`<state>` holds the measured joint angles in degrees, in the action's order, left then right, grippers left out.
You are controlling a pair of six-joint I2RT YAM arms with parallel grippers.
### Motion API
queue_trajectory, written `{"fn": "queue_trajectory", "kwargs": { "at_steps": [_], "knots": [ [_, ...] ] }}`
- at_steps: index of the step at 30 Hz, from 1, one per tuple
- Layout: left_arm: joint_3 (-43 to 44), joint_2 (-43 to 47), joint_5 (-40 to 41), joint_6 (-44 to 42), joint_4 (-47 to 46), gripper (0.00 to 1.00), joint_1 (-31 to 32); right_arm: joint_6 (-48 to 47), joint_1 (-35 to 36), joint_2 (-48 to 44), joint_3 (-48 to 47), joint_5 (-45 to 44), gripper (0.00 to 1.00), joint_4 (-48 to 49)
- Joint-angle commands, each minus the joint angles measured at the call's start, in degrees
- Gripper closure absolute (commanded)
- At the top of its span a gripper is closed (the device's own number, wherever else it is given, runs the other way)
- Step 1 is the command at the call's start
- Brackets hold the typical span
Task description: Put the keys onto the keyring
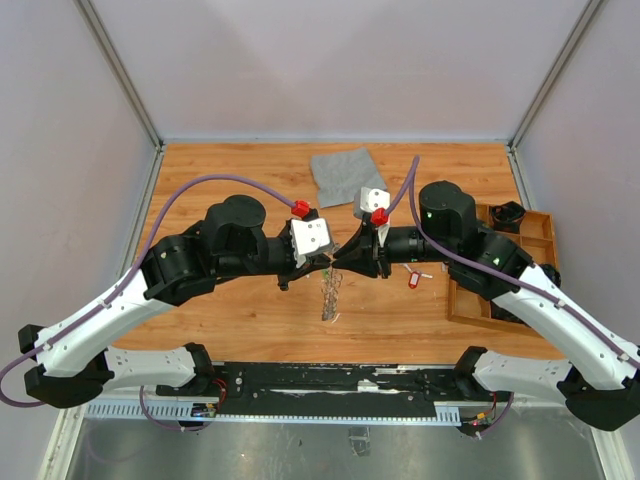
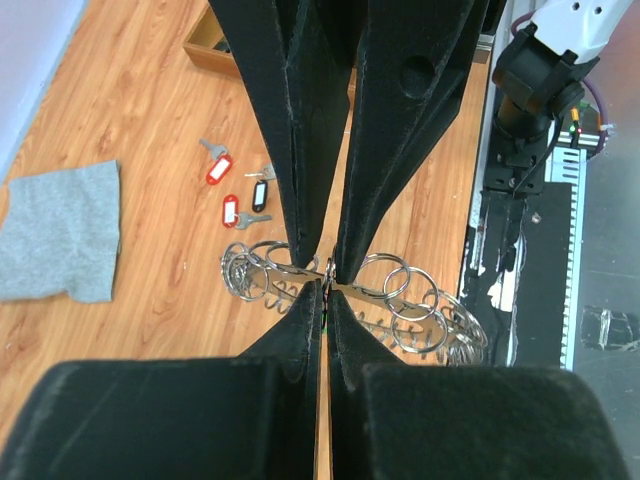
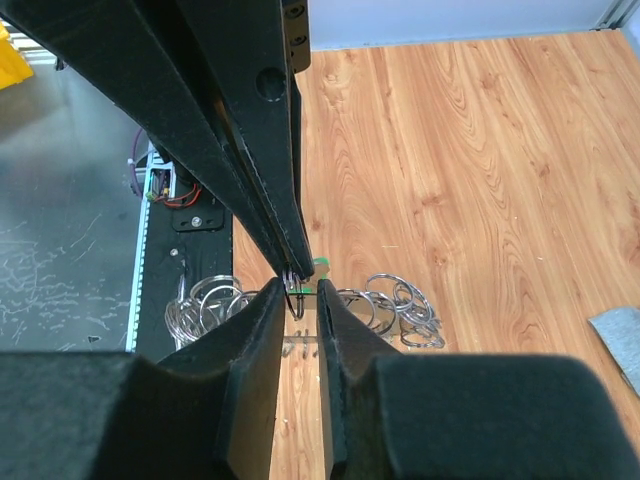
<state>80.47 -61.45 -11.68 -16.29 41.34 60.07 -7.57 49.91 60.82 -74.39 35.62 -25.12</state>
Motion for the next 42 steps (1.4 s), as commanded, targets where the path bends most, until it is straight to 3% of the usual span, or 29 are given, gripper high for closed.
{"fn": "queue_trajectory", "kwargs": {
  "at_steps": [1,4,9,12,18,22,42],
  "knots": [
    [1.71,1.22,-1.24,-0.29,-2.38,0.99,-0.05,-0.49,0.72,0.22,0.41,0.93,0.81,1.61],
    [1.54,1.25,-1.49,-0.1,-2.73,0.99,-0.09,-0.43,0.72,0.14,0.55,0.99,0.83,1.82],
    [1.37,1.53,-0.93,0.48,-3.37,1.0,-0.12,-0.23,0.73,-0.09,0.81,1.9,0.99,2.87],
    [1.24,2.58,-0.11,1.42,-5.03,0.99,-0.07,-0.59,0.72,-0.64,0.61,2.74,0.99,3.29],
    [-1.78,6.39,-0.21,4.64,-12.3,0.78,-0.12,1.43,0.73,-4.61,3.01,2.49,1.0,10.28],
    [-3.34,7.83,-0.12,5.66,-14.63,0.72,-0.1,3.22,0.81,-6.66,4.21,2.25,0.99,13.75],
    [-6.33,8.65,-4.21,6.98,-19.1,0.67,-0.06,6.25,0.73,-9.14,5.06,2.68,0.99,18.88]
  ]
}}
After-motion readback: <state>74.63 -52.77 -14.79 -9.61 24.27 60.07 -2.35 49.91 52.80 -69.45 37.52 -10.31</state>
